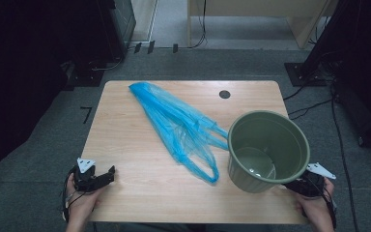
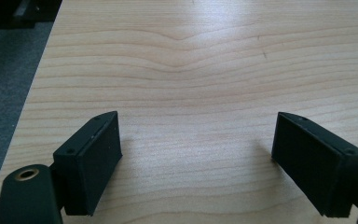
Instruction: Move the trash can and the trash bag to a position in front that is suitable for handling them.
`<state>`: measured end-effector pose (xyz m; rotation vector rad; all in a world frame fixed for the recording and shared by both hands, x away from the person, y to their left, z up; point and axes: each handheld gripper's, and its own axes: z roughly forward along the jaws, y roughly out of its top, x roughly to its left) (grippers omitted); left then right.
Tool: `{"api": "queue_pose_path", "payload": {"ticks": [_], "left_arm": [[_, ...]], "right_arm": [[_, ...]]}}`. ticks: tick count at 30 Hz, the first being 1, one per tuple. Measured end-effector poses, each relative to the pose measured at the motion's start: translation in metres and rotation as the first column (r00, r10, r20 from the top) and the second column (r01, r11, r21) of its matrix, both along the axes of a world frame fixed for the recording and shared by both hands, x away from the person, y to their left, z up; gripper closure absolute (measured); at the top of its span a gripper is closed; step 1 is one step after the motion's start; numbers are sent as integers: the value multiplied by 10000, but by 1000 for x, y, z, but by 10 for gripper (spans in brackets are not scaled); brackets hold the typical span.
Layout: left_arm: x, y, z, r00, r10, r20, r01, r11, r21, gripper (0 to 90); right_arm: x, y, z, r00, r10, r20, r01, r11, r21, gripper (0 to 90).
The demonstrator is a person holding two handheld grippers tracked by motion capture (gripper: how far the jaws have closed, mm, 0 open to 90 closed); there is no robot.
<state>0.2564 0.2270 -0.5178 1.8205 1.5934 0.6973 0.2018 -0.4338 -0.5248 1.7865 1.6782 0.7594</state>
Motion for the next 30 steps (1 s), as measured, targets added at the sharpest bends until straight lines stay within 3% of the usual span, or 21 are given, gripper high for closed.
{"api": "queue_pose_path", "payload": {"ticks": [2,3,6,10,12,14,15,16,18,20,21,22,23,24,29,30], "left_arm": [[-1,0,1,10000,-69,-17,68,9998,-197,149],[-3,-2,4,9992,-407,22,407,9968,-684,149],[-4,-11,11,9979,-409,507,483,9867,-1551,150],[1,-33,19,9899,-596,1289,812,9822,-1695,150],[6,-43,19,9890,-682,1312,911,9800,-1769,150],[10,-53,21,9877,-833,1322,1109,9697,-2175,150],[10,-53,21,9877,-833,1322,1109,9697,-2175,150],[12,-65,24,9837,-987,1502,1320,9641,-2306,150],[13,-73,26,9814,-1145,1542,1469,9648,-2181,151],[19,-95,27,9764,-1493,1557,1795,9627,-2023,151],[19,-95,27,9764,-1493,1557,1795,9627,-2023,156],[24,-110,27,9715,-1729,1621,2043,9576,-2031,156],[24,-110,27,9715,-1729,1621,2043,9576,-2031,157],[29,-126,27,9668,-1987,1608,2282,9544,-1926,158],[39,-160,22,9625,-2282,1465,2527,9508,-1793,164],[41,-167,21,9630,-2255,1475,2496,9528,-1730,255]], "right_arm": [[0,0,0,10000,13,-5,-13,10000,-5,144],[0,0,0,10000,19,-5,-19,10000,-7,144],[0,0,0,10000,16,-5,-16,10000,-4,144],[0,0,0,10000,16,-5,-16,10000,-5,144],[0,0,0,10000,17,-3,-17,10000,-7,144],[0,0,0,10000,18,-4,-18,10000,-5,144],[0,0,0,10000,18,-4,-18,10000,-5,144],[0,0,0,10000,17,-5,-17,10000,-9,144],[0,0,0,10000,17,-7,-17,10000,-8,144],[0,0,0,10000,19,-3,-19,10000,-10,144],[0,0,0,10000,19,-3,-19,10000,-10,144],[0,0,0,10000,18,-3,-18,10000,-10,144],[0,0,0,10000,18,-3,-18,10000,-10,144],[0,0,0,10000,20,-3,-20,10000,-11,144],[0,0,0,10000,19,-3,-19,10000,-9,144],[0,0,0,10000,20,-4,-20,10000,-6,144]]}}
